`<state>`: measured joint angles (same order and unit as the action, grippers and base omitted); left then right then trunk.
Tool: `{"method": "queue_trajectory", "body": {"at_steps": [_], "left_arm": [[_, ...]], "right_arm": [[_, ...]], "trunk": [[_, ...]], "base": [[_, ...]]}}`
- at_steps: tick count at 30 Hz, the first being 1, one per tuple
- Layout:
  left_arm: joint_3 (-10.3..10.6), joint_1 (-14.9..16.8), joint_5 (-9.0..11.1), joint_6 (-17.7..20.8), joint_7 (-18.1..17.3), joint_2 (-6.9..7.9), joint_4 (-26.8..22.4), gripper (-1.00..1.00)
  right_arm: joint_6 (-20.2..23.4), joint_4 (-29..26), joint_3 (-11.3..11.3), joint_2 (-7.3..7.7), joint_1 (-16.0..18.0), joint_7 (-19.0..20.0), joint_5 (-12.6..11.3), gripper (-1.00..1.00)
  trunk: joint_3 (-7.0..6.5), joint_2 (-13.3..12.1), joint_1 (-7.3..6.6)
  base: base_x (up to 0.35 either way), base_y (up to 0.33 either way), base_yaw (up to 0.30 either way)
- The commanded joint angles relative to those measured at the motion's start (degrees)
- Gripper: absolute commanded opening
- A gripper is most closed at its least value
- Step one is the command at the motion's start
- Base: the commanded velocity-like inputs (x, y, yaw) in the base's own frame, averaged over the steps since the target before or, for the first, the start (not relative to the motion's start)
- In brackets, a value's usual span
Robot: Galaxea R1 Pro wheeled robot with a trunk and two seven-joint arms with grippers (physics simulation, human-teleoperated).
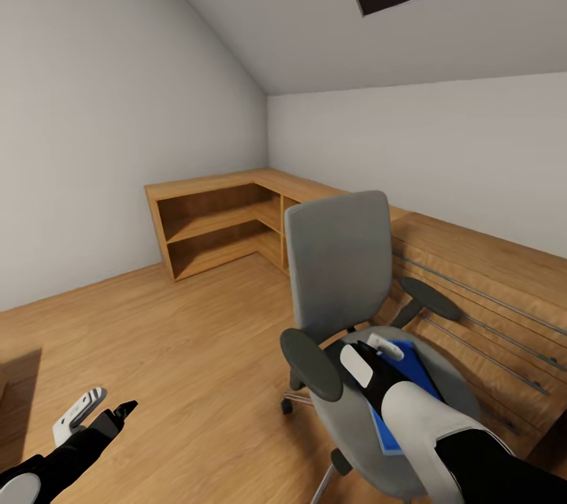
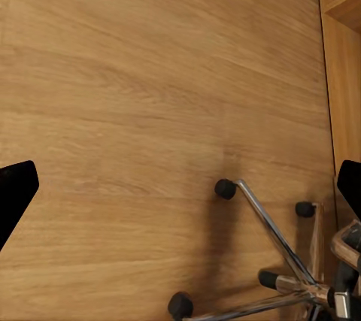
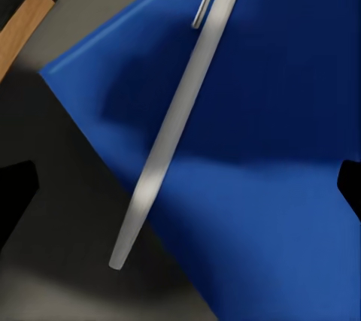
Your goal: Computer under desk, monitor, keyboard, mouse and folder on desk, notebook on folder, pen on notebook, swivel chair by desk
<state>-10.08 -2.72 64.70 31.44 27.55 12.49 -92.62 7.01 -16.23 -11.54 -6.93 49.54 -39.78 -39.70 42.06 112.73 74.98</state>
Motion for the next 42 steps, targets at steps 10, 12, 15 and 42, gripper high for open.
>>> {"method": "queue_trajectory", "body": {"at_steps": [10, 12, 15, 42], "left_arm": [[0.0, 0.0, 0.6, 0.0, 0.5, -0.01, -0.1, 1.0], [0.1, 0.0, 0.6, 0.0, 0.5, -0.01, -0.1, 1.0], [0.1, 0.0, 0.6, 0.0, 0.5, -0.01, -0.1, 1.0], [0.3, 0.0, 0.7, 0.0, 0.5, 0.08, -0.1, 1.0]], "right_arm": [[-5.6, 0.3, -0.6, 0.11, 0.0, -0.6, 8.4, 1.0], [-6.3, 0.3, -0.5, 0.14, 0.0, -0.6, 9.2, 1.0], [-6.6, 0.3, -0.5, 0.15, 0.0, -0.6, 9.5, 1.0], [-6.4, 0.4, -0.5, 2.8, 0.0, -0.6, 9.7, 1.0]], "trunk": [[0.05, 0.0, 0.0], [0.05, 0.0, 0.0], [0.05, 0.0, 0.0], [0.05, 0.0, 0.0]], "base": [[0.0, 0.0, 0.0], [0.0, 0.0, 0.0], [0.0, 0.0, 0.0], [0.056, -0.01, 0.0]]}}
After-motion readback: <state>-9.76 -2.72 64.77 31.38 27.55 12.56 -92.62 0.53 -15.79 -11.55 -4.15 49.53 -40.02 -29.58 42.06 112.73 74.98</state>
